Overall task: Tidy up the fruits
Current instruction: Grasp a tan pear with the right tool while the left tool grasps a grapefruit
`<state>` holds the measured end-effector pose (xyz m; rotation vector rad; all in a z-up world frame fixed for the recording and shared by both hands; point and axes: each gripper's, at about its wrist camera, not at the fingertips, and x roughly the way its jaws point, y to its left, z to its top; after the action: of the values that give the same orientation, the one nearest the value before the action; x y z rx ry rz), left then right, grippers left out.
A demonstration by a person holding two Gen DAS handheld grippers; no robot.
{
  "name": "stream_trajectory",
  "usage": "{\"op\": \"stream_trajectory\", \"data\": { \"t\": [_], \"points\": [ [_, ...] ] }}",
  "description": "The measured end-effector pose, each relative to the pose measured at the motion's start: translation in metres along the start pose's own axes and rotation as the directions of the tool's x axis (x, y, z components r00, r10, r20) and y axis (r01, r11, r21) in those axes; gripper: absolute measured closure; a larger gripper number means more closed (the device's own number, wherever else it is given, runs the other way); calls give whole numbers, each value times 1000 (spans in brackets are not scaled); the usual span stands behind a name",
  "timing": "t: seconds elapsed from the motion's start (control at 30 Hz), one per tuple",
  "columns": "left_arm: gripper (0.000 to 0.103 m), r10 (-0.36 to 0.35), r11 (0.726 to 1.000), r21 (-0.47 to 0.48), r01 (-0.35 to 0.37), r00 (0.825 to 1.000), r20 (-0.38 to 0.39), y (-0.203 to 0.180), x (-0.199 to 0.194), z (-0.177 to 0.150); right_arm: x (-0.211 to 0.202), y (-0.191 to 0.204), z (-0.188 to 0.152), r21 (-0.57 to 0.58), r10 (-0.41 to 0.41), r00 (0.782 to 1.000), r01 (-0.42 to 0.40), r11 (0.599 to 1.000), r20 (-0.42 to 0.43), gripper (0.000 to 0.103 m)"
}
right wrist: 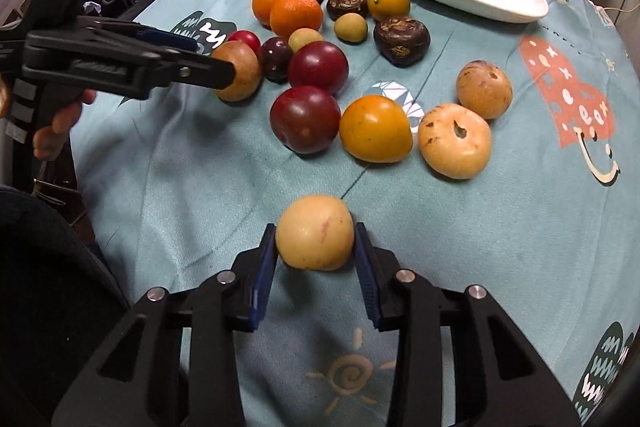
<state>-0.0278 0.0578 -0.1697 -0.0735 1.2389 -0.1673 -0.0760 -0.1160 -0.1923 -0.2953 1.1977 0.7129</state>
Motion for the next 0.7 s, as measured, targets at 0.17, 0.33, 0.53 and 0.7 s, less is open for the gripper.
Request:
{"op": "stream_trajectory", "data": {
  "t": [0.17, 0.33, 0.53, 0.7],
  "points": [
    [55, -35, 999, 7, 36, 998, -46, -6, 15, 6, -6, -6, -3, 31, -3, 1000, 3, 1000, 4, 65],
    [59, -47, 999, 16, 48, 997, -58, -9, 16, 7, -5, -9, -5, 48, 6, 1000, -6, 999, 0, 65],
    [59, -36, 999, 38, 37, 999, -21, -11, -6, 0, -8, -11, -5, 71, 24, 1000, -25, 997, 15, 65],
    [59, 32, 993, 111, -34, 999, 16, -24, -21, -7, -12, -7, -2, 87, 46, 998, -50, 995, 37, 65]
  ]
}}
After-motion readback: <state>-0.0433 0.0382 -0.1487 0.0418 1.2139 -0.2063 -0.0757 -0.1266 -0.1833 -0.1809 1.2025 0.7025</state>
